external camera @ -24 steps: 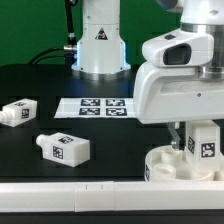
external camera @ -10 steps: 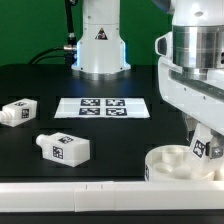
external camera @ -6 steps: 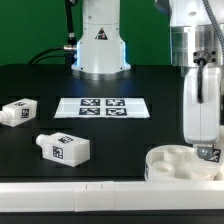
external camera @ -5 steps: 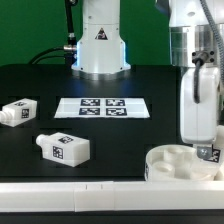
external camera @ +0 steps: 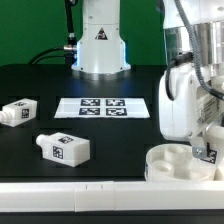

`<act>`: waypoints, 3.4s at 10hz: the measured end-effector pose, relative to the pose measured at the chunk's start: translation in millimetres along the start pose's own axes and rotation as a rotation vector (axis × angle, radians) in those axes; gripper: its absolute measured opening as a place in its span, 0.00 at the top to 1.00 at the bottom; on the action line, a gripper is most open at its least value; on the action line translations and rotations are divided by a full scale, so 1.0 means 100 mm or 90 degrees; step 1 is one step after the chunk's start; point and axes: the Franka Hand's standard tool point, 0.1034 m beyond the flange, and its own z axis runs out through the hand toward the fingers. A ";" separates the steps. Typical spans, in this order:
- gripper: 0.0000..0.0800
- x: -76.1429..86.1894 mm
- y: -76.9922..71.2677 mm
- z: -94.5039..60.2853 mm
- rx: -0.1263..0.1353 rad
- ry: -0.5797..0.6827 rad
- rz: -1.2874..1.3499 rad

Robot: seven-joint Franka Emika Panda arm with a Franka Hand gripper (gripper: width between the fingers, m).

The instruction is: Assemble stool

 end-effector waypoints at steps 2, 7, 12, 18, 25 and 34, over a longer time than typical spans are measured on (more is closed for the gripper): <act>0.58 0.02 -0.01 0.00 0.014 -0.014 0.035; 0.21 -0.01 -0.02 -0.02 0.015 -0.016 -0.004; 0.19 -0.15 0.02 -0.33 0.015 -0.044 -0.073; 0.19 -0.09 -0.17 -0.49 0.031 -0.050 -0.515; 0.19 -0.20 -0.13 -0.42 -0.054 -0.026 -1.122; 0.19 -0.06 -0.17 -0.32 -0.188 -0.033 -1.748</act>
Offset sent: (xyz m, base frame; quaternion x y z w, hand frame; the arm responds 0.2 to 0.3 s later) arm 0.0000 0.0000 0.0000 0.0000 0.0000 0.1296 0.9916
